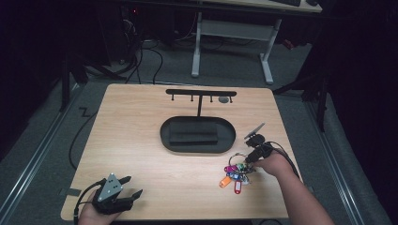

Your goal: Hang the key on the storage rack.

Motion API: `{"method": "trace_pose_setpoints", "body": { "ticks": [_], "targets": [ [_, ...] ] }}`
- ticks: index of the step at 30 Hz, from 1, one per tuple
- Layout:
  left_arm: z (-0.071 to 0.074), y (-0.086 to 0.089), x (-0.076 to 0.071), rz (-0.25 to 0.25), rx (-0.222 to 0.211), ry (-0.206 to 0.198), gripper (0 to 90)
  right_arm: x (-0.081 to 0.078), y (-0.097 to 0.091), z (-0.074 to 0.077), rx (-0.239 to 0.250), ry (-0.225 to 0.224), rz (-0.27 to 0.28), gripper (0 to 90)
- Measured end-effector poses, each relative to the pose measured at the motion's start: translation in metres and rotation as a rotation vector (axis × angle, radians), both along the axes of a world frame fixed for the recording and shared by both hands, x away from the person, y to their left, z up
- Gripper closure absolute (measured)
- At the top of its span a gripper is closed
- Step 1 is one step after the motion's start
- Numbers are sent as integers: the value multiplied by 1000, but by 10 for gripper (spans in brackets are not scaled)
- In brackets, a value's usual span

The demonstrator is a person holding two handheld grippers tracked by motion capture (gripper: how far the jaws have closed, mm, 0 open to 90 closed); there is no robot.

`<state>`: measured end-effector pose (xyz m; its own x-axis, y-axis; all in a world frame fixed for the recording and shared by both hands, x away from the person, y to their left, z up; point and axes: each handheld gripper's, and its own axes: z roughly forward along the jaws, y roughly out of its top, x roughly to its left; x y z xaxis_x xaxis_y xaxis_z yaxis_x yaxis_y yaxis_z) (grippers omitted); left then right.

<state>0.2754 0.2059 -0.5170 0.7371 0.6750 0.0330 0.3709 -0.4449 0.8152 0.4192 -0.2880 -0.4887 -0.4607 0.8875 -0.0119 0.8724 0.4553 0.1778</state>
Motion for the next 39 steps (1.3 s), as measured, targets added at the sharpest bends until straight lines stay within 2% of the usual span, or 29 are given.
{"method": "trace_pose_setpoints", "body": {
  "ticks": [1,3,5,10,17,19,20,21,26,39],
  "targets": [
    [0,0,0,-1,-4,0,350,0,1,0,-3,-4,3,809],
    [-1,0,1,-1,-4,6,349,-1,3,1,-25,-13,20,853],
    [-1,0,2,-3,-1,16,349,-3,6,4,-22,-14,45,863],
    [-2,-3,5,-14,-3,22,349,-9,11,24,-13,-53,52,866],
    [-3,-7,4,-31,7,25,348,-21,15,58,-1,-101,93,871],
    [-2,-5,2,-25,1,20,348,-25,18,72,3,-112,114,873],
    [-2,-5,2,-25,1,20,348,-25,18,72,3,-112,114,873],
    [-2,-3,2,-19,-4,22,348,-28,20,82,8,-121,125,874],
    [-3,-2,3,-8,-13,21,346,-32,23,104,19,-150,136,876],
    [-3,2,1,0,-18,21,346,-42,31,167,-7,-203,180,877]
  ]
}}
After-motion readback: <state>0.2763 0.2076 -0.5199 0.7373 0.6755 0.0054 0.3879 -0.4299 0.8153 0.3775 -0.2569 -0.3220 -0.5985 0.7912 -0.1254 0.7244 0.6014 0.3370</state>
